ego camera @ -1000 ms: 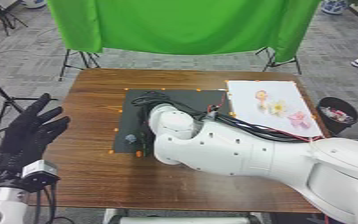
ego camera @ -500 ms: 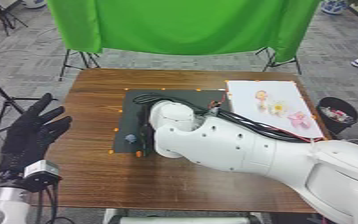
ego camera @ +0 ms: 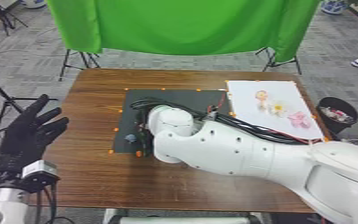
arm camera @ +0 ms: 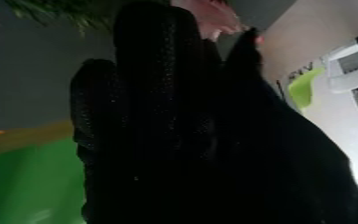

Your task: Arrange flowers

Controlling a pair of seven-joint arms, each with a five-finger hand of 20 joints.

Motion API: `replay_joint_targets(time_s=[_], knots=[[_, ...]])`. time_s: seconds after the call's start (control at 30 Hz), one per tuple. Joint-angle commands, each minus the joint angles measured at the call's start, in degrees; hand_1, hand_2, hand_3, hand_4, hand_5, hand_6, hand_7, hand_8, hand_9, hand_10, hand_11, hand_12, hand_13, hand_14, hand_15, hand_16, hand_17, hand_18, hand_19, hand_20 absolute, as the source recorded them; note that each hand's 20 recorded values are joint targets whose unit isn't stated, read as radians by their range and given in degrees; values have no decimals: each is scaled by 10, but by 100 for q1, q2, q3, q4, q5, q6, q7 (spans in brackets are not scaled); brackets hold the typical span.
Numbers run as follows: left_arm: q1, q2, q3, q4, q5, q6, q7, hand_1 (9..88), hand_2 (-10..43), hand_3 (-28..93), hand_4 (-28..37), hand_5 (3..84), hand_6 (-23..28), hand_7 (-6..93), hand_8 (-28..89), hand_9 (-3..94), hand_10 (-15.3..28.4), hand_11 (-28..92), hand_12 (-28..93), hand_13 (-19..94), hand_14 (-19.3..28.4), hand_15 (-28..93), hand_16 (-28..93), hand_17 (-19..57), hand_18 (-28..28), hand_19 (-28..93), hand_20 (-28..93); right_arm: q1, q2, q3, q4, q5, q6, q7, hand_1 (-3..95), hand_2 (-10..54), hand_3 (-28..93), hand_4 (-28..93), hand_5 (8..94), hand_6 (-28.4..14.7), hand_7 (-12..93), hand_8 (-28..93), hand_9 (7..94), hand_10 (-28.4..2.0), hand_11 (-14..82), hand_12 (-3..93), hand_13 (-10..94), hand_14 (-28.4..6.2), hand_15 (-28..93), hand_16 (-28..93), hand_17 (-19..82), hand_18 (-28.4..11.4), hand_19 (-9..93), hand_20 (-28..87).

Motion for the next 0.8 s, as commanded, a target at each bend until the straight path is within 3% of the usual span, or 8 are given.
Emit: replay_joint_targets(time_s=[0.03,0.27,0.3,0.4,0.5,0.63,0.67,0.8], knots=[[48,223,52,26,-106,-6,105,288,65,619,-203,319,75,66,-68,276,188,229,114,197,279,556,-120,-86,284,523,-1,231,-21,-238,-57,-338,481,75,572,42,670,-283,745,5,159,26,862,-92,195,161,829,-62,464,158,552,-100,932,-58],[116,273,61,19,-164,52,197,289,62,619,-205,319,76,66,-68,276,187,229,114,197,279,555,-120,-87,284,522,-1,331,3,-402,-96,-389,748,60,570,-94,677,-283,805,7,190,51,931,-67,122,260,865,-46,420,175,597,-83,932,-114],[76,175,43,26,-96,-25,93,288,62,620,-205,319,76,66,-69,276,187,229,114,197,279,555,-120,-87,284,522,-1,296,12,-343,-115,-367,674,71,566,-95,661,-283,803,6,200,58,925,-70,119,268,864,-46,420,176,596,-84,932,-112],[159,191,24,7,-121,8,149,289,62,620,-204,319,76,66,-69,276,188,228,113,197,279,555,-120,-87,284,522,-1,319,44,-331,-180,-226,803,-20,518,-95,657,-283,719,-15,235,25,872,-88,161,240,844,-49,441,170,574,-92,932,-82],[315,155,-44,-37,-139,63,210,288,61,620,-204,319,75,66,-69,278,188,230,114,197,279,555,-120,-86,284,522,-1,305,85,-225,-292,-187,703,-100,416,-95,717,-281,629,-28,194,-122,805,-122,236,161,811,-68,468,162,544,-112,932,-69],[726,272,-149,-118,-352,294,533,287,62,616,-206,319,76,66,-69,277,188,230,113,197,279,555,-120,-87,284,522,-1,295,157,-34,-486,-90,388,-231,373,-95,717,-282,598,-42,171,-116,764,-144,222,153,786,-86,480,154,526,-126,932,-76],[789,195,-185,-134,-298,280,522,286,62,615,-207,319,76,66,-69,277,188,229,113,196,279,555,-120,-87,284,522,-1,316,195,-6,-547,-75,292,-259,359,-92,717,-281,589,-47,164,-112,752,-150,218,151,776,-94,486,151,521,-130,932,-82],[1260,385,-284,-233,-590,533,970,280,63,611,-212,319,76,65,-68,277,188,227,113,196,279,554,-119,-87,284,521,-1,396,400,219,-844,13,-127,-379,333,-56,718,-269,570,-52,146,-103,733,-160,208,149,759,-106,496,138,513,-135,932,-105]])
